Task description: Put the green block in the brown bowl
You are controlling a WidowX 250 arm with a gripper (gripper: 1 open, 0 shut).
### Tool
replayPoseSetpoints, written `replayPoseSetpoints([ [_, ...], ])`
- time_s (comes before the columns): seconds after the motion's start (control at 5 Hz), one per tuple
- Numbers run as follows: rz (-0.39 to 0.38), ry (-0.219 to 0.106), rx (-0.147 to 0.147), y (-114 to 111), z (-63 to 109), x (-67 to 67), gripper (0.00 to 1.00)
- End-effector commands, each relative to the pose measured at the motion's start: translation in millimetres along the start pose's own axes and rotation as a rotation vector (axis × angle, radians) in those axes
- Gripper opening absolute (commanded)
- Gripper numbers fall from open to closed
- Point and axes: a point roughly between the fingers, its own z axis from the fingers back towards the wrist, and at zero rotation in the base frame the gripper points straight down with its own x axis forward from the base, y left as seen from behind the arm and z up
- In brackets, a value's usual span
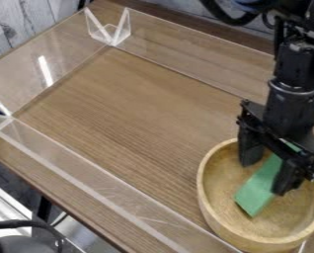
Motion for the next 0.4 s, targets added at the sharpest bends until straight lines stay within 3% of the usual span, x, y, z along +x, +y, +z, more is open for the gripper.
replayPoseSetpoints([
  [0.0, -0.009, -0.094, 0.004, -3.5, 27.9, 10.6, 1.0],
  [0.2, -0.005, -0.099, 0.003, -3.8, 31.7, 10.0, 1.0],
])
